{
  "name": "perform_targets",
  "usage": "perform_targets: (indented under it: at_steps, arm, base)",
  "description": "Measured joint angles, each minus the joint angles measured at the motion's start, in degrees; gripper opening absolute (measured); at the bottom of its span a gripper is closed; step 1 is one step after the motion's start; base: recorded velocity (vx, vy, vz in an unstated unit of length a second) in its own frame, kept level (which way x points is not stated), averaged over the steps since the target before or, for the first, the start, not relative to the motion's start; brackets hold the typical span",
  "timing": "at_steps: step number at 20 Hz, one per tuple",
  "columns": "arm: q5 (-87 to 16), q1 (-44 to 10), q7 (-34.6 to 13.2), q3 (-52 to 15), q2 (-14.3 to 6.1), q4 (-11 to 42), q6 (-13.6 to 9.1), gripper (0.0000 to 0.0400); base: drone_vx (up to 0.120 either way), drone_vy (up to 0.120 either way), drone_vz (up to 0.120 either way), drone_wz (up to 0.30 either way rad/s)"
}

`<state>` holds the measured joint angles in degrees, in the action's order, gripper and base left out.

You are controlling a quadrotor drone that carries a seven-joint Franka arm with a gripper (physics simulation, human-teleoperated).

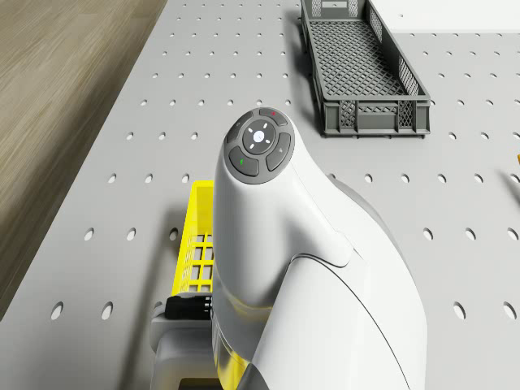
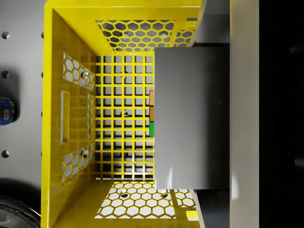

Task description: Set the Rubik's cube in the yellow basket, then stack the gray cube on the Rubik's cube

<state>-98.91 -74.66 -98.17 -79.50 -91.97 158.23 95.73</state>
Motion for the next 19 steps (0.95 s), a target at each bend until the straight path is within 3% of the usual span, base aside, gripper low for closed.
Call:
perform_targets:
  at_steps: [9, 13, 19]
  arm:
    - [-3.6, -0.1, 0.5, 3.8, 0.2, -0.8, 1.4, 0.025]
    - [-4.1, 0.1, 0.7, 4.3, 0.4, -1.0, 1.5, 0.0345]
    - [-4.4, 0.2, 0.8, 4.6, 0.5, -1.0, 1.4, 0.0385]
  base:
    - [0.0, 0.0, 0.0, 0.0]
    - [0.0, 0.0, 0.0, 0.0]
    - [0.0, 0.0, 0.0, 0.0]
